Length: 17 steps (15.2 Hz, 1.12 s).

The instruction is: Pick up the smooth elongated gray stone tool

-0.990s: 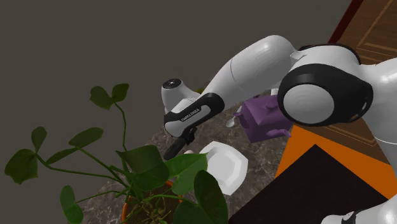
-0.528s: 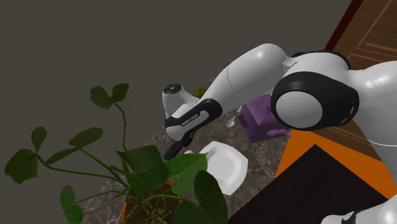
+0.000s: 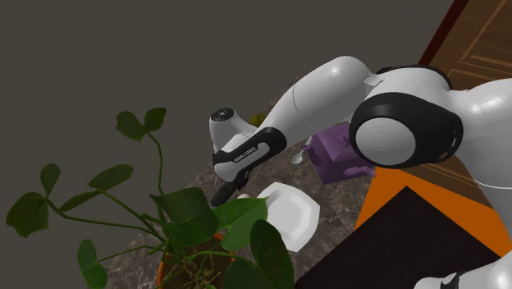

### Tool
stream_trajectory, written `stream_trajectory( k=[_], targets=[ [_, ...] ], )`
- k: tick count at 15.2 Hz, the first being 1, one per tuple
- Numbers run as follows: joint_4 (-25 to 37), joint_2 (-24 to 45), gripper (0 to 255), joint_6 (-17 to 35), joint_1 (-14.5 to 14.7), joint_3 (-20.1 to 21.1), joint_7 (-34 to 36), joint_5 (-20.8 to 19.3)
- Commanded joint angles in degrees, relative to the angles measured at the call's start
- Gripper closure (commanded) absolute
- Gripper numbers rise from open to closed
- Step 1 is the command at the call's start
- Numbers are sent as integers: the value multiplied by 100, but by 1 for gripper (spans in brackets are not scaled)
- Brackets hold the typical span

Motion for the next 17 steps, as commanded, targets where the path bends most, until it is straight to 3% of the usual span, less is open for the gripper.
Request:
stream_trajectory(
  k=[1, 17],
  targets=[
    [-34, -58, 255, -32, -5, 9, -3, 5],
    [-435, -966, 255, -542, -99, 125, -35, 99]
  ],
)
